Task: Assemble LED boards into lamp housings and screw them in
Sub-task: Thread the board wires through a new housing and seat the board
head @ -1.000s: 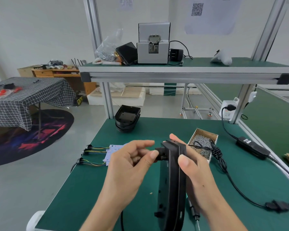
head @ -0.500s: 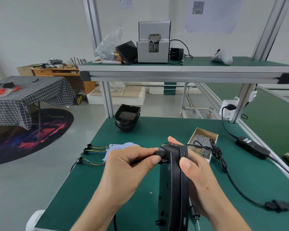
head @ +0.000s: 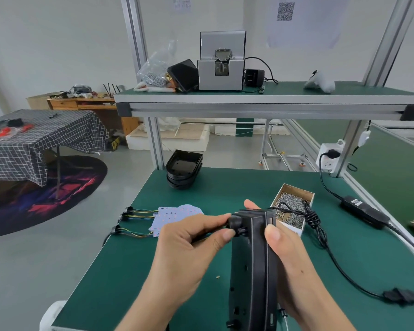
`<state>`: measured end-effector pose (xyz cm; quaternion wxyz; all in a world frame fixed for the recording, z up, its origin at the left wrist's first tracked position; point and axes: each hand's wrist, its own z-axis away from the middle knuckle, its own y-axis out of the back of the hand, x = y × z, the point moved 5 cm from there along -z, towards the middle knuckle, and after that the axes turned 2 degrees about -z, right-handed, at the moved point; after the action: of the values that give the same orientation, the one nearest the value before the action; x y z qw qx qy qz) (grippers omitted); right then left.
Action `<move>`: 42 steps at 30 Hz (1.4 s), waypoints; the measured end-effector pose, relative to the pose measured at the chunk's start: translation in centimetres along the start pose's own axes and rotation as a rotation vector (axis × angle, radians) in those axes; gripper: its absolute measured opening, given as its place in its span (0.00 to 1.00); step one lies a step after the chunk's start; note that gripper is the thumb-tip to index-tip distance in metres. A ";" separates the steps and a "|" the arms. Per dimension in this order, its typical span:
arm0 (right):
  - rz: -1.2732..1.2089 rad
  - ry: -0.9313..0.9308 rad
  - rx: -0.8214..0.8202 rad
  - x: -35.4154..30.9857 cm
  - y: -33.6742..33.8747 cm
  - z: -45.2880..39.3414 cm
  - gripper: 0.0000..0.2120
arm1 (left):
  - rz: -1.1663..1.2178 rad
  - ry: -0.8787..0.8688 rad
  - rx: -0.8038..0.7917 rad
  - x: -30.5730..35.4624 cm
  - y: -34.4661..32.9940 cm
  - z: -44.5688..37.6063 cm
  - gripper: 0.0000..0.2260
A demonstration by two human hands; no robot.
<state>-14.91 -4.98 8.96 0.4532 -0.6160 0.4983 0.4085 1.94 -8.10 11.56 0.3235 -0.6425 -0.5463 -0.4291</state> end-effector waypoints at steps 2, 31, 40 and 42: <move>0.008 0.013 -0.007 -0.3 -0.3 0.1 0.34 | 0.021 0.002 0.011 0.0 0.0 -0.1 0.13; 0.084 -0.025 0.089 -0.3 0.2 0.1 0.41 | 0.110 -0.039 -0.094 -1.6 -1.4 -1.1 0.13; 0.240 -0.040 0.233 -1.8 0.0 -0.7 0.47 | 0.139 0.027 -0.070 -3.8 -0.7 -2.1 0.08; 0.258 -0.048 0.249 -1.7 0.0 -0.5 0.48 | 0.113 -0.004 -0.059 -3.9 -0.6 -2.2 0.07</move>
<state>-15.17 -5.00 10.74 0.4816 -0.4762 0.6088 0.4131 0.79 -11.60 8.92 0.3268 -0.6825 -0.4969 -0.4247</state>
